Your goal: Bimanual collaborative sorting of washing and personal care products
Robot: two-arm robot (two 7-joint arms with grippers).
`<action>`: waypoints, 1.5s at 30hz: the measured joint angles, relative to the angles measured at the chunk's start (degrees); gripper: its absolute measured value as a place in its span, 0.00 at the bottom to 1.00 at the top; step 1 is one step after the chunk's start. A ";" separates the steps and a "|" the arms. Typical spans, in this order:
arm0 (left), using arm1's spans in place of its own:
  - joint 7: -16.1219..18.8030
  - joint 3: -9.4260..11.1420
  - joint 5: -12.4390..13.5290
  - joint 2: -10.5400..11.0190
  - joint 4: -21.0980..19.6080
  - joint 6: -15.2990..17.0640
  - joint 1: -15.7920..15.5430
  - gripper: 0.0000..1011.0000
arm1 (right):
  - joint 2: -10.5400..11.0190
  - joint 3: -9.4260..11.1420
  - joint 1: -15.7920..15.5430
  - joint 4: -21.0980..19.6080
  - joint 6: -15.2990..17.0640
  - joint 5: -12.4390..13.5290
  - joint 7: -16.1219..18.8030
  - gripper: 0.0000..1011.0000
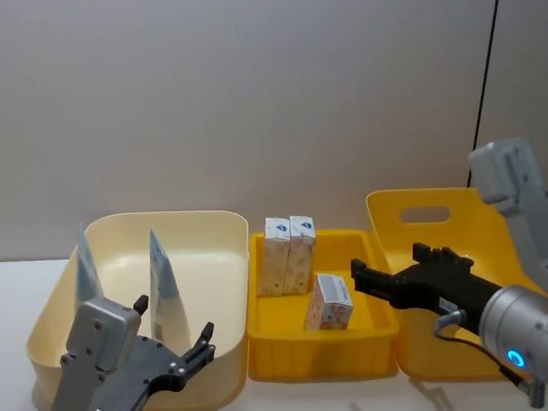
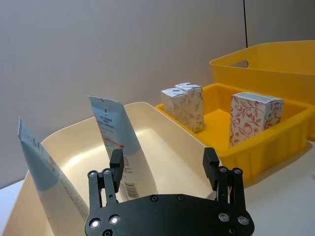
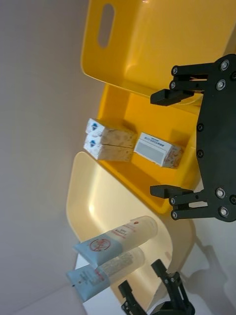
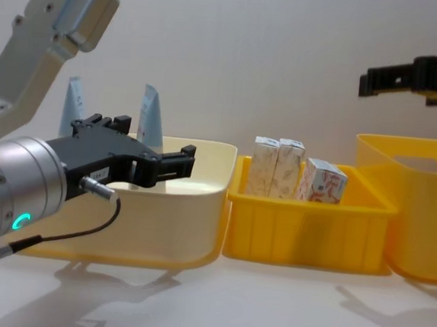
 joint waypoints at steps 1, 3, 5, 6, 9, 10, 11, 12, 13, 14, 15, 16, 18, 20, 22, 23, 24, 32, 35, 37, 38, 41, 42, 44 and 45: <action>0.00 0.00 0.00 0.00 0.00 0.00 0.00 0.99 | -0.45 -0.13 0.75 0.44 1.56 0.07 -0.35 0.99; 0.00 0.00 0.00 0.00 0.00 0.00 0.00 0.99 | -0.87 -0.24 1.48 1.03 3.26 0.13 -0.76 0.99; 0.00 0.00 0.00 0.00 0.00 0.00 0.00 0.99 | -1.52 -0.51 2.56 2.00 5.32 0.17 -1.27 0.99; 0.00 0.00 0.00 0.00 0.00 0.00 0.00 0.99 | -1.73 -0.60 2.93 2.35 5.86 0.18 -1.43 0.99; 0.00 -0.01 0.00 0.00 0.00 0.00 0.00 0.99 | -2.71 -1.12 4.57 4.03 8.05 0.18 -1.98 0.99; 0.00 0.00 0.00 0.00 0.00 0.00 0.00 0.99 | -3.05 -1.37 5.20 4.80 8.84 0.18 -2.14 0.99; 0.00 0.00 0.00 0.00 0.00 0.00 0.00 0.99 | -3.05 -1.37 5.20 4.80 8.84 0.18 -2.14 0.99; 0.00 0.00 0.00 0.00 0.00 0.00 0.00 0.99 | -3.50 -1.67 5.95 5.73 9.62 0.16 -2.31 0.99; 0.00 0.00 0.00 0.00 0.00 0.00 0.00 0.99 | -3.65 -1.79 6.26 6.06 9.94 0.16 -2.35 0.99; 0.00 0.00 0.00 0.00 0.00 0.00 0.00 0.99 | -3.99 -2.10 6.97 6.82 10.52 0.13 -2.40 0.99; 0.00 0.00 0.00 0.00 0.00 0.00 0.00 0.99 | -3.99 -2.10 6.97 6.82 10.52 0.13 -2.40 0.99; 0.00 0.00 0.00 0.00 0.00 0.00 0.00 0.99 | -4.29 -2.41 7.53 7.57 10.99 0.10 -2.41 0.99; 0.00 0.00 0.00 0.00 0.00 0.00 0.00 0.99 | -4.74 -2.87 8.45 8.71 11.68 0.04 -2.41 0.99; 0.00 0.00 0.00 0.00 0.00 0.00 0.00 0.99 | -4.99 -3.11 8.91 9.33 11.94 -0.01 -2.41 0.99; 0.00 0.00 0.00 0.00 0.00 0.00 0.00 0.99 | -5.43 -3.53 9.67 10.44 12.39 -0.17 -2.41 0.99; 0.00 0.00 0.00 0.00 0.00 0.00 0.00 0.99 | -5.62 -3.68 10.00 10.91 12.51 -0.29 -2.41 0.99; 0.00 0.00 0.00 0.00 0.00 0.00 0.00 0.99 | -5.83 -3.86 10.37 11.44 12.72 -0.37 -2.42 0.99; 0.00 0.00 0.00 0.00 0.00 0.00 0.00 0.99 | -7.00 -4.99 12.31 14.98 13.56 -1.22 -2.84 0.99; 0.00 0.00 0.00 0.00 0.00 0.00 0.00 0.99 | -7.46 -5.38 13.06 16.42 13.79 -1.54 -2.95 0.99; 0.00 0.00 0.00 0.00 0.00 0.00 0.00 0.99 | -7.79 -5.67 13.58 17.61 13.84 -1.75 -3.03 0.99; 0.00 0.00 0.00 0.00 0.00 0.00 0.00 0.99 | -7.92 -5.76 13.77 17.96 13.85 -1.83 -3.07 0.99; 0.00 0.00 0.00 0.00 0.00 0.00 0.00 0.99 | -8.45 -6.04 14.42 19.50 13.83 -2.12 -3.12 0.99; 0.00 0.00 0.00 0.00 0.00 0.00 0.00 0.99 | -8.58 -6.10 14.55 19.81 13.82 -2.18 -3.13 0.99; 0.00 -0.01 0.00 0.00 0.00 0.00 0.00 0.99 | -8.98 -6.26 14.97 20.78 13.71 -2.32 -3.15 0.99; 0.00 0.00 0.00 0.00 0.00 0.00 0.00 0.99 | -9.28 -6.37 15.28 21.55 13.57 -2.44 -3.17 0.99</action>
